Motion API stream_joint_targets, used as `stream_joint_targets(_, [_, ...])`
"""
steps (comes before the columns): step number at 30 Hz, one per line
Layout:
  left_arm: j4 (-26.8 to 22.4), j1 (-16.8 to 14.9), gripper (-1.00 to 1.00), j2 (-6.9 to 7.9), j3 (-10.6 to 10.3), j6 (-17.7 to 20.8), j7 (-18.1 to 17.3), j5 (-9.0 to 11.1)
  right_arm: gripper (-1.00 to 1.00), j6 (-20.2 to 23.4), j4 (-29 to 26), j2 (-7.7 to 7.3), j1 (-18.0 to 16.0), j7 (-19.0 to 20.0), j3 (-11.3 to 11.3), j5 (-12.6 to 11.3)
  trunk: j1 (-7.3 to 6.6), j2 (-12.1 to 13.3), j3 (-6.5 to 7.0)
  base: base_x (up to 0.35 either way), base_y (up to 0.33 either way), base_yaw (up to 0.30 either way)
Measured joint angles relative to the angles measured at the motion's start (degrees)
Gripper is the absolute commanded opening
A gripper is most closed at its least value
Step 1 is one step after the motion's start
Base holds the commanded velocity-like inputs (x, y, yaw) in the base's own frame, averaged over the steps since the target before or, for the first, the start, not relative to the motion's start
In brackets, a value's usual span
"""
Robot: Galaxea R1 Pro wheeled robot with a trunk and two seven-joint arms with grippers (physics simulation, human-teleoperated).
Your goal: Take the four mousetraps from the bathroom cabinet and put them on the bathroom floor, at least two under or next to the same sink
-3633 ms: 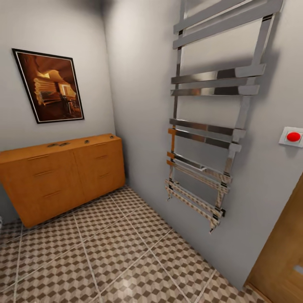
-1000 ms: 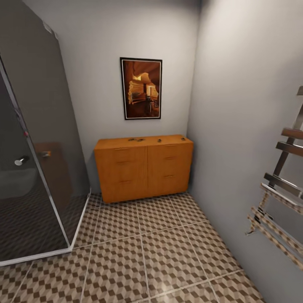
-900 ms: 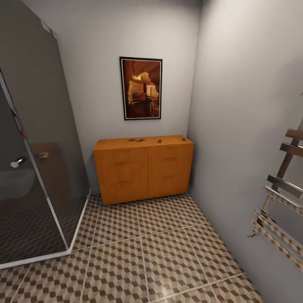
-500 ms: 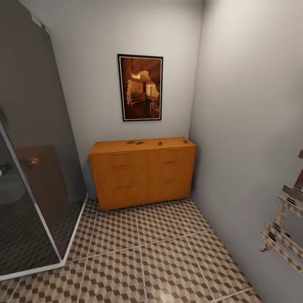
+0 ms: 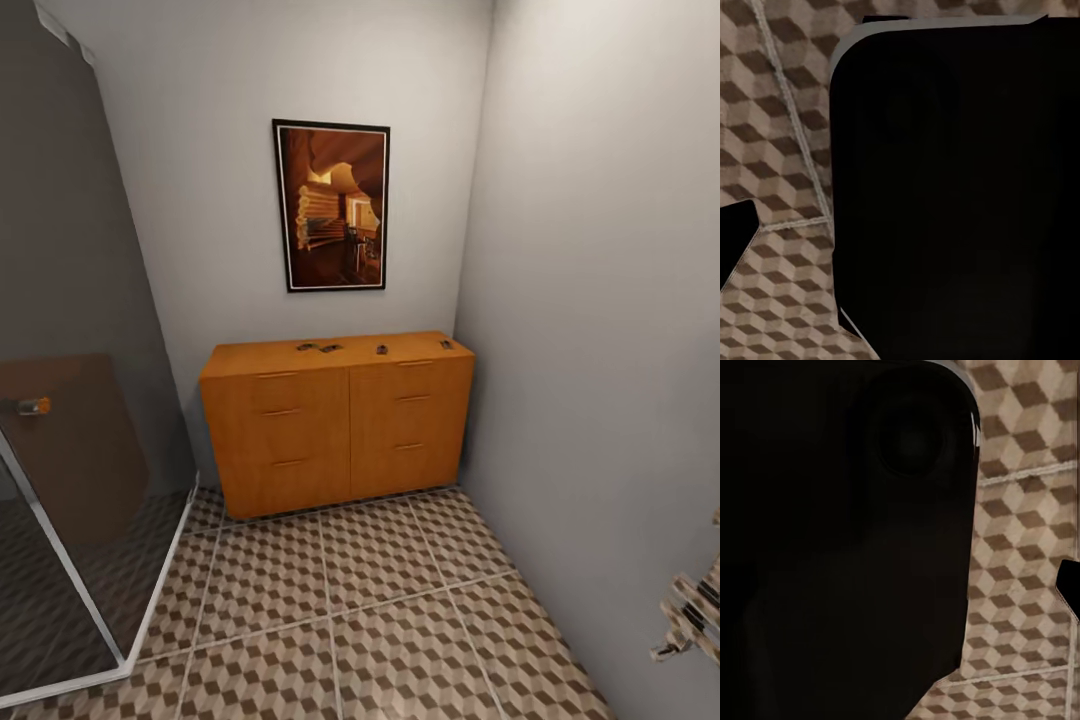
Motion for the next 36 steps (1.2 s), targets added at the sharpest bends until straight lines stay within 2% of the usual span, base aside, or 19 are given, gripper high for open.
stream_joint_targets(36, [0.0,0.0,1.0,0.01,0.0,0.0,0.0,0.0,1.0,-0.1,0.0,-0.07,-0.02,0.0,0.0,0.0,0.0,0.0,0.0,0.324,0.0,0.0])
